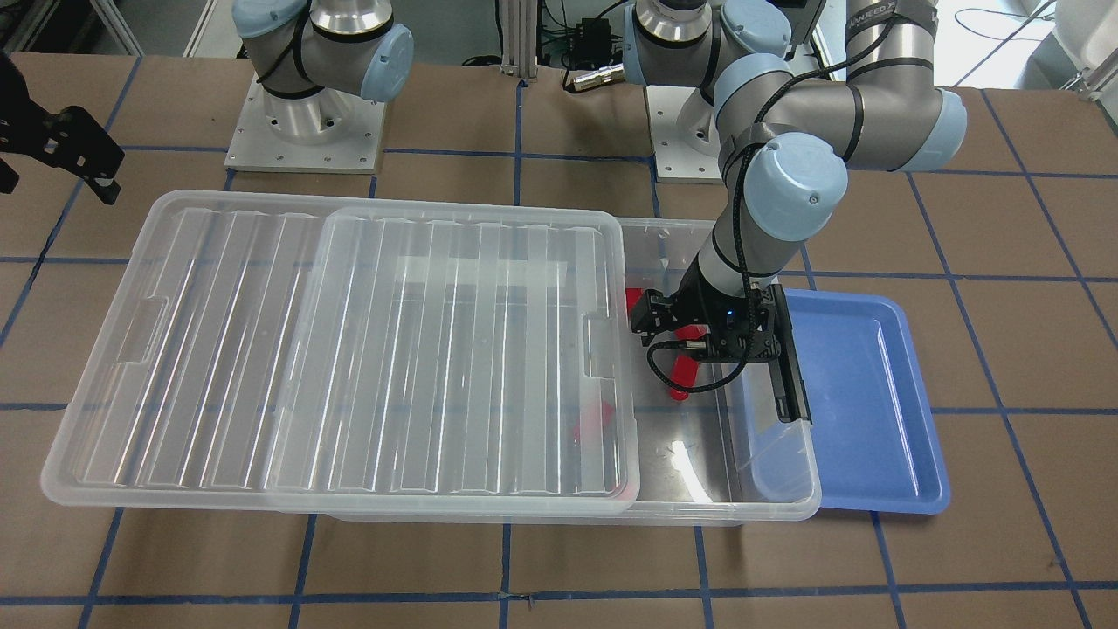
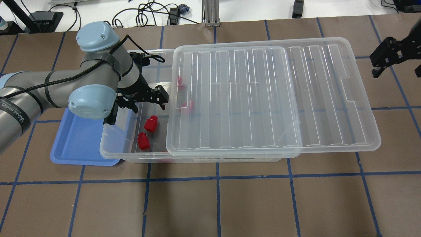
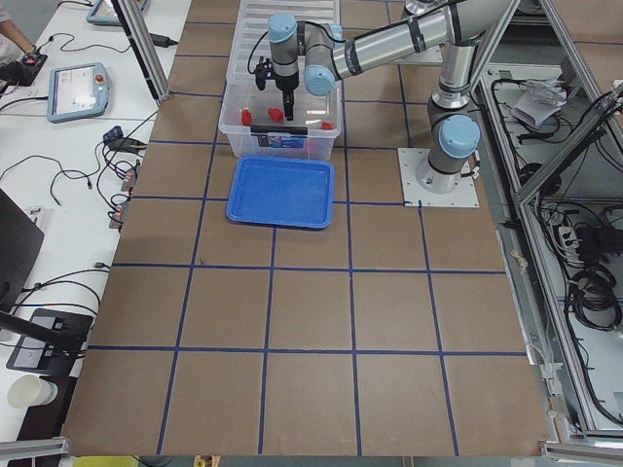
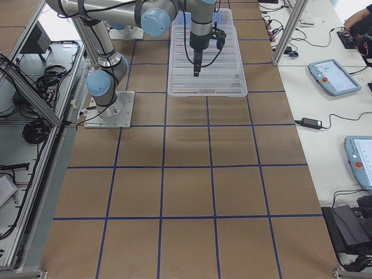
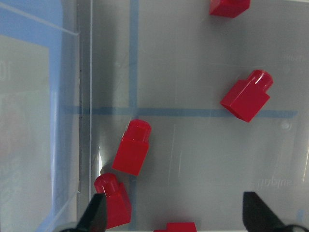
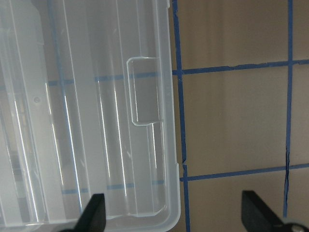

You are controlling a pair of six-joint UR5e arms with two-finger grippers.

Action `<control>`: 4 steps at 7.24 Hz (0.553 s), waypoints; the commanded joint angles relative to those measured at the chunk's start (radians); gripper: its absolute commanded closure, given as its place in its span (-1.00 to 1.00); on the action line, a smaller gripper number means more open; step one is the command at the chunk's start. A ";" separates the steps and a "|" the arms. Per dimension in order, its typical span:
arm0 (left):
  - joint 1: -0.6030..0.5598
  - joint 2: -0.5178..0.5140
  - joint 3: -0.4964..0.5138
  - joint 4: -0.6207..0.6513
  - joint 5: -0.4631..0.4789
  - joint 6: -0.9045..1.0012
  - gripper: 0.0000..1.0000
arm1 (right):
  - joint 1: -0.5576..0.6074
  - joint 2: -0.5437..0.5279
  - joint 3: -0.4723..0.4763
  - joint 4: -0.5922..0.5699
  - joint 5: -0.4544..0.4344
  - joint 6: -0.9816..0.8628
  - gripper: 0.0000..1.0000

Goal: Place red block in blue tray from box

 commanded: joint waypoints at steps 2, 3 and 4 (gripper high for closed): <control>-0.003 -0.030 -0.011 0.014 -0.001 0.016 -1.00 | 0.040 -0.008 0.000 0.031 0.001 0.003 -1.00; -0.002 -0.033 -0.014 0.014 0.001 0.016 -1.00 | 0.043 -0.009 0.000 0.031 0.003 0.003 -1.00; 0.001 -0.043 -0.016 0.016 -0.001 0.015 -1.00 | 0.044 -0.008 0.000 0.031 0.001 0.003 -1.00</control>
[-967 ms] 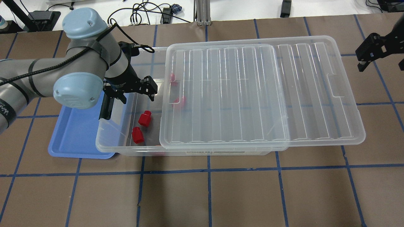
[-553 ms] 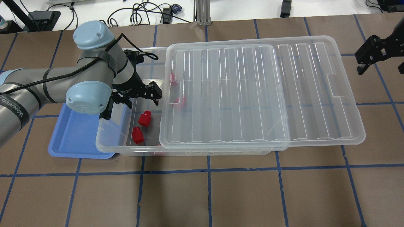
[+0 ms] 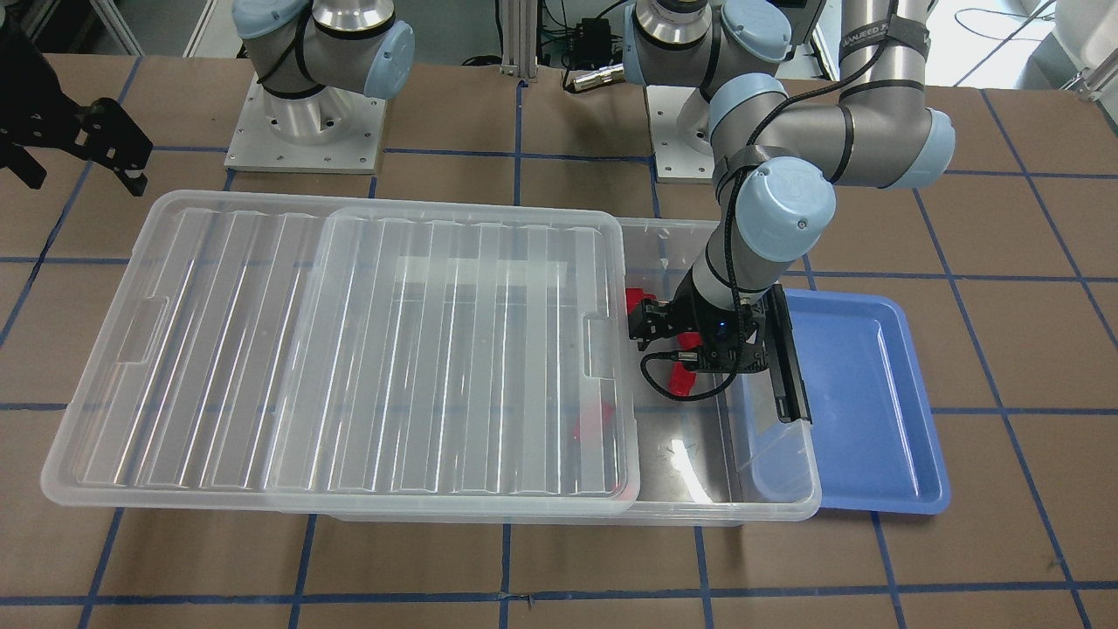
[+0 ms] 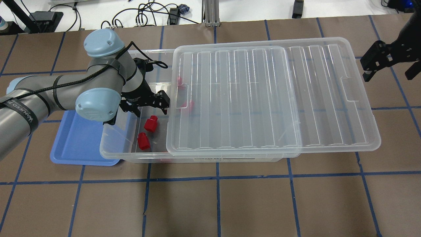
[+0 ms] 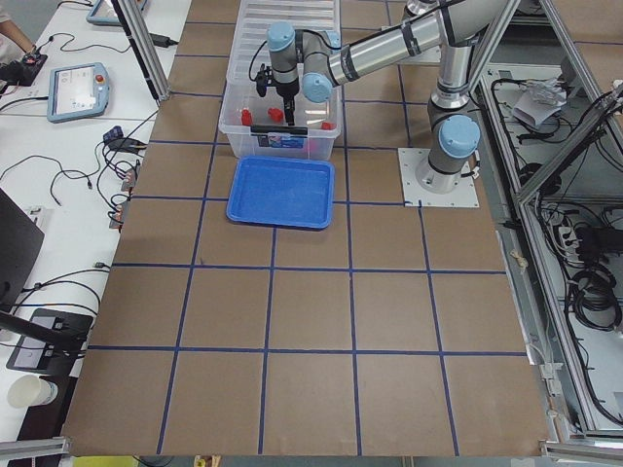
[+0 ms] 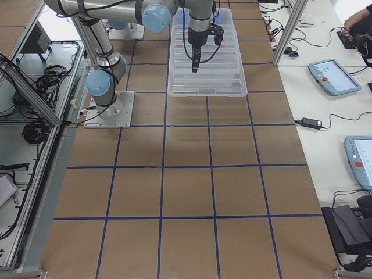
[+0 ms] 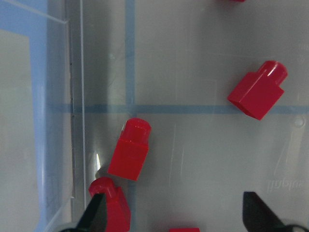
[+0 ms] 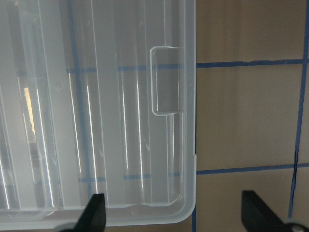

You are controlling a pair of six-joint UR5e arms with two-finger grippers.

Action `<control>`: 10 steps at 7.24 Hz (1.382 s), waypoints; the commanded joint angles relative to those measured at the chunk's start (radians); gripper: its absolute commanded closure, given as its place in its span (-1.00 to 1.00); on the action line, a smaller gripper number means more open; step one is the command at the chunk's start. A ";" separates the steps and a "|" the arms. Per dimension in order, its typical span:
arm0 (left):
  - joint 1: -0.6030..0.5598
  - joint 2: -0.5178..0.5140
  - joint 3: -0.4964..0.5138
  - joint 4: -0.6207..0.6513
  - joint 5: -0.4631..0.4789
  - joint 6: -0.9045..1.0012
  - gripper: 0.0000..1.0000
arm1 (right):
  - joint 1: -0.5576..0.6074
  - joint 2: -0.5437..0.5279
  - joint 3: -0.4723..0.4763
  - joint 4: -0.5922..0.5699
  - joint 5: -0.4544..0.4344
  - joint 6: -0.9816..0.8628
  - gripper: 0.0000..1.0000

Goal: Place red block in blue tray from box

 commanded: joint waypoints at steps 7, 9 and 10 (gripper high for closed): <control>0.024 -0.067 -0.030 0.029 -0.013 0.022 -1.00 | 0.002 0.002 0.001 0.000 -0.013 -0.003 -1.00; 0.024 -0.068 -0.038 0.027 -0.010 0.028 -0.96 | 0.002 0.002 0.003 -0.002 -0.013 -0.003 -1.00; 0.025 -0.067 -0.048 0.041 -0.008 0.048 -0.96 | 0.002 0.005 0.003 -0.002 -0.013 -0.006 -1.00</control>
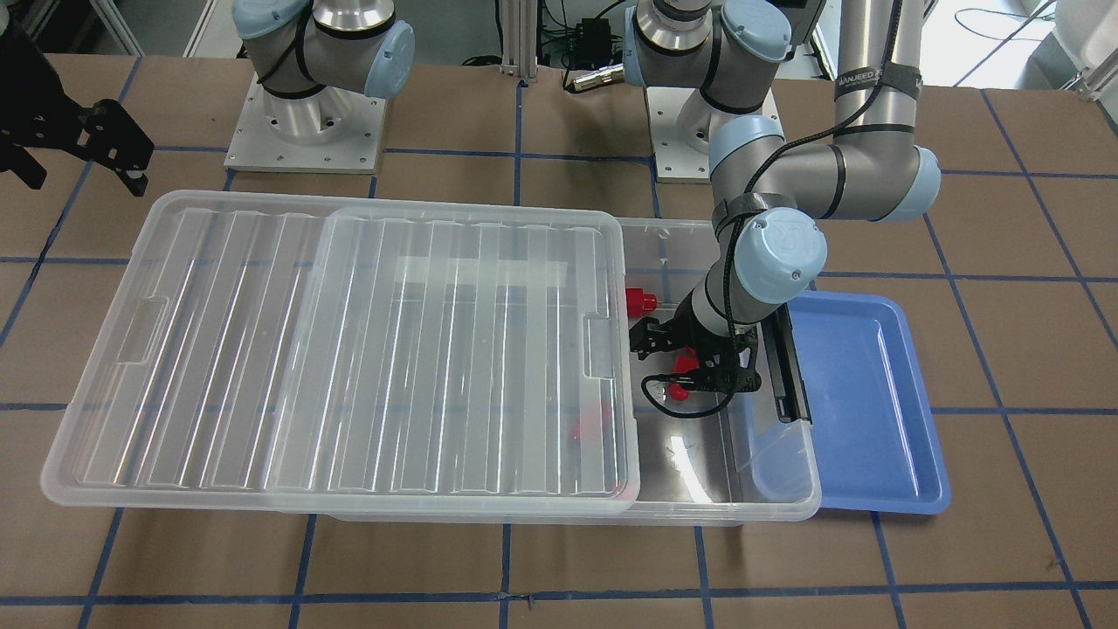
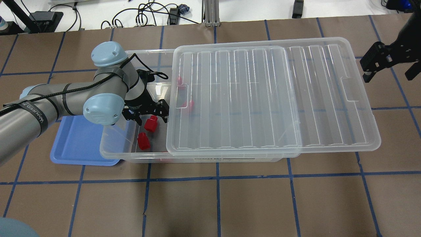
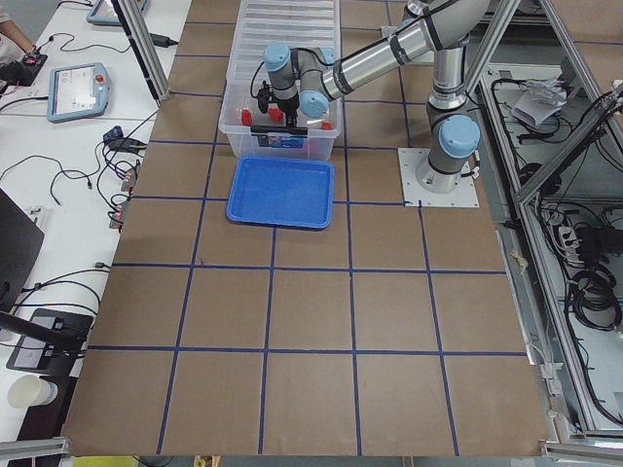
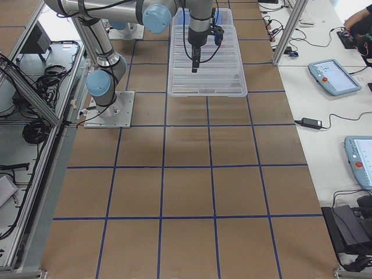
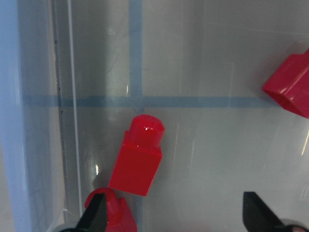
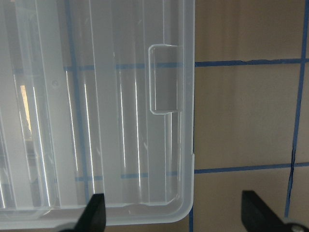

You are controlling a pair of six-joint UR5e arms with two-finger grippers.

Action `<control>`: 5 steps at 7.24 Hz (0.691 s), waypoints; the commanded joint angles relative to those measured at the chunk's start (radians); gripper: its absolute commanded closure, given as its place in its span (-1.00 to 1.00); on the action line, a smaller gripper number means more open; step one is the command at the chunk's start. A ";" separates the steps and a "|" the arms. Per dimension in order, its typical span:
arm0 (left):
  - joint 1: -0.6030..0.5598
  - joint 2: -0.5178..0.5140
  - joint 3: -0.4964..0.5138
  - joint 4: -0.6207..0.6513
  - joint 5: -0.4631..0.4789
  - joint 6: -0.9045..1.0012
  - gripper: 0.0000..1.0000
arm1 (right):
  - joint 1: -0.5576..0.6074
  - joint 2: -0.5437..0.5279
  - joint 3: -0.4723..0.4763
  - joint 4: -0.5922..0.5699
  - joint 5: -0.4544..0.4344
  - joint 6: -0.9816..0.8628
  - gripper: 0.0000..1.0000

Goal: Place red block in blue tray from box

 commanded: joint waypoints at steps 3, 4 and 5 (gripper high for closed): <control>0.004 -0.012 -0.046 0.075 0.000 0.029 -0.95 | 0.000 0.002 0.001 0.000 0.001 -0.002 -1.00; 0.004 -0.024 -0.048 0.091 0.002 0.029 -0.95 | 0.000 0.001 0.001 0.000 0.001 -0.002 -1.00; 0.004 -0.024 -0.048 0.093 0.002 0.030 -0.95 | 0.000 0.002 0.001 0.000 0.000 -0.002 -1.00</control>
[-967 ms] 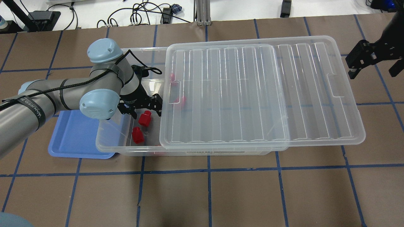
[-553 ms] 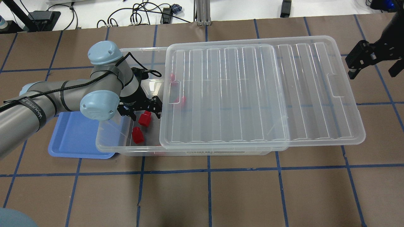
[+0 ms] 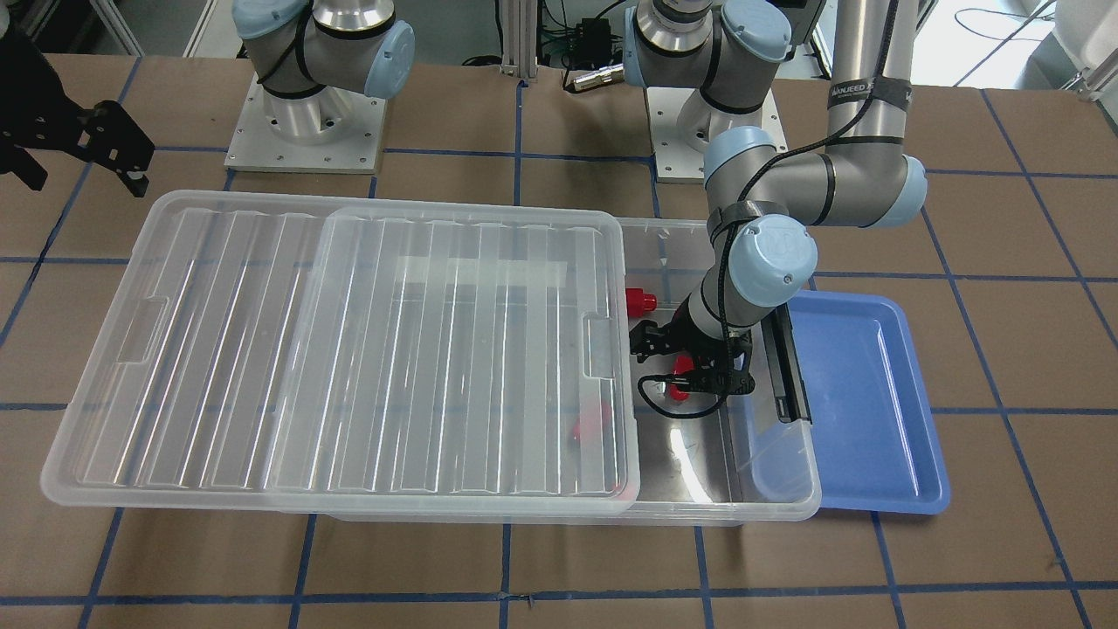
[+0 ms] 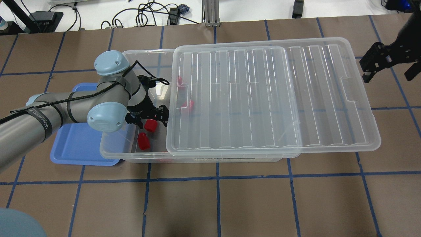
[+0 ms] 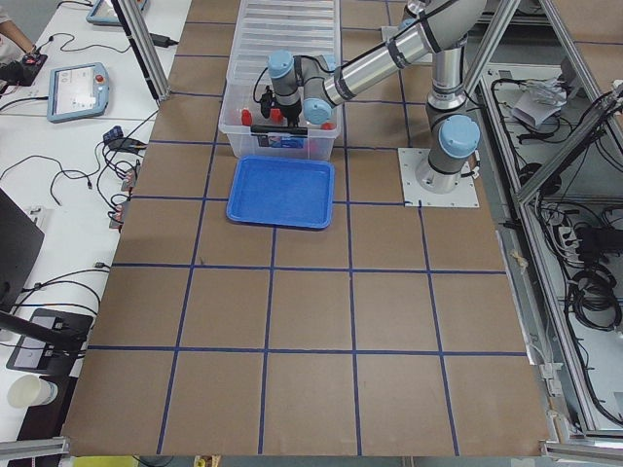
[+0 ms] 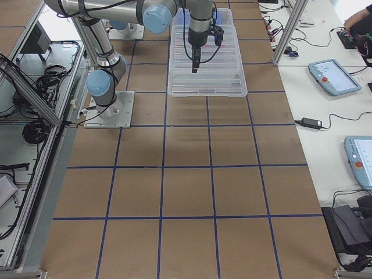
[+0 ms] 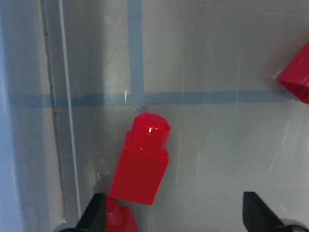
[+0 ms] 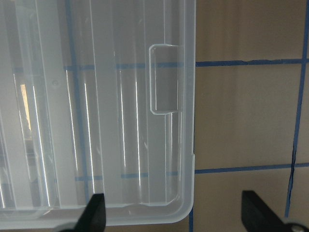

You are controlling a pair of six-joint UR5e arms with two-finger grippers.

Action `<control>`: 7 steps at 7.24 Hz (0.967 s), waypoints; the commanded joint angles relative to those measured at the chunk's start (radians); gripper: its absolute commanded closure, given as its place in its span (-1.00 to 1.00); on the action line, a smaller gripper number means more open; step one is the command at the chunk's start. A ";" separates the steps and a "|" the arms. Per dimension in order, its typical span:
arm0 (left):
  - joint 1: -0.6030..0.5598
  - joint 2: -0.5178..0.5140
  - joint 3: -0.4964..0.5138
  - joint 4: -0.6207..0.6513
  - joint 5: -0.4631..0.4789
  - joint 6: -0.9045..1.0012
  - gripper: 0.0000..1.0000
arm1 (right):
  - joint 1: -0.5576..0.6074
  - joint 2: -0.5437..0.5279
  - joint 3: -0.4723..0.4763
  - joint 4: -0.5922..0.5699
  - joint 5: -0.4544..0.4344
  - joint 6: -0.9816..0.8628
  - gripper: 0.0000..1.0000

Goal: Place red block in blue tray from box

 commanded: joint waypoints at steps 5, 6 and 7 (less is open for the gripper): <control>0.000 -0.014 -0.005 0.016 0.043 0.034 -0.88 | 0.000 0.002 0.002 -0.002 -0.001 -0.005 -1.00; 0.000 -0.018 -0.007 0.025 0.043 0.038 -0.88 | 0.000 0.002 0.002 -0.002 -0.001 -0.006 -1.00; 0.000 -0.034 -0.020 0.060 0.043 0.038 -0.87 | 0.000 0.001 0.002 -0.002 -0.001 -0.006 -1.00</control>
